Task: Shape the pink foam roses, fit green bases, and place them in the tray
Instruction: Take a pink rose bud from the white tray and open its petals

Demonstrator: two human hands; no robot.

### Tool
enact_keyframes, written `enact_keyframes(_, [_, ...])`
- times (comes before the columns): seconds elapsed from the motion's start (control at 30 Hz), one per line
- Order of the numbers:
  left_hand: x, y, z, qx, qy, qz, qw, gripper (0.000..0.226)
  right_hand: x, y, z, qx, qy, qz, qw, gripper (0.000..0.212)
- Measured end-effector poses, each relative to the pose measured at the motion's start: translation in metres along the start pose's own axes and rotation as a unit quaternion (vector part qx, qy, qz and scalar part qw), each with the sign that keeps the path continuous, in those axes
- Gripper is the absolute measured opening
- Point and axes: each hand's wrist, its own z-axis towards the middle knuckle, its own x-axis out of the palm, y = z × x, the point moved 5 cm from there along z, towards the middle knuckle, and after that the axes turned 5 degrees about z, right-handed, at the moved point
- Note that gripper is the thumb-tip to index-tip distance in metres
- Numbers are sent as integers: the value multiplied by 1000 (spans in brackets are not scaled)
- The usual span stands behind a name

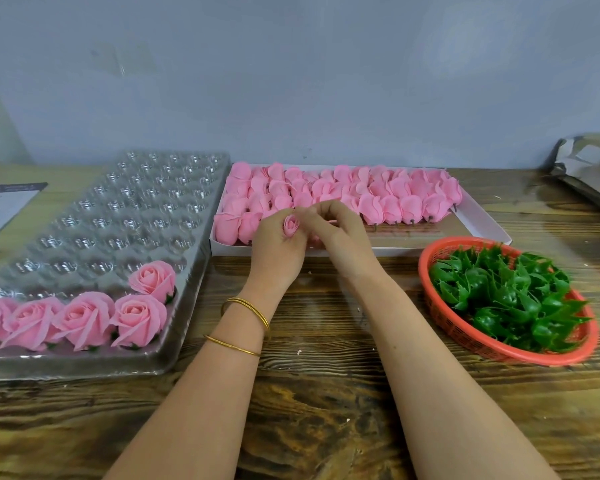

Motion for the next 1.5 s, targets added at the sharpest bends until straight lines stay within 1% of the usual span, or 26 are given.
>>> enact_keyframes(0.03, [0, 0, 0, 5, 0, 5, 1000, 27, 1, 0, 0, 0, 4, -11, 1000, 12])
enact_keyframes(0.17, [-1, 0, 0, 14, -7, 26, 1000, 38, 3, 0, 0, 5, 6, -26, 1000, 15])
enact_keyframes(0.33, [1, 3, -1, 10, -10, 31, 999, 35, 3, 2, 0, -6, 8, -38, 999, 21])
enact_keyframes(0.5, [1, 3, 0, 7, -14, 32, 999, 32, 3, 2, 0, -14, 7, -56, 998, 21])
enact_keyframes(0.67, [1, 0, -2, 10, -10, 32, 999, 32, 3, 3, 0, -17, 11, -51, 999, 24])
enact_keyframes(0.87, [0, -7, -4, 27, -4, 24, 999, 35, 0, 6, 1, -21, -10, -51, 998, 17])
enact_keyframes(1.03, [1, -4, -4, 8, -3, 11, 1000, 27, -1, 8, -2, -27, 2, -61, 998, 12])
enact_keyframes(1.17, [-1, -5, -3, 21, -16, 19, 999, 36, -1, 9, -3, -23, -1, -66, 998, 11])
enact_keyframes(1.3, [1, -3, -3, 29, -6, 23, 999, 32, -1, 7, -2, -18, 0, -69, 997, 10])
enact_keyframes(1.5, [1, -3, -2, 31, -4, 34, 999, 35, -2, 6, -1, -18, -1, -68, 998, 9])
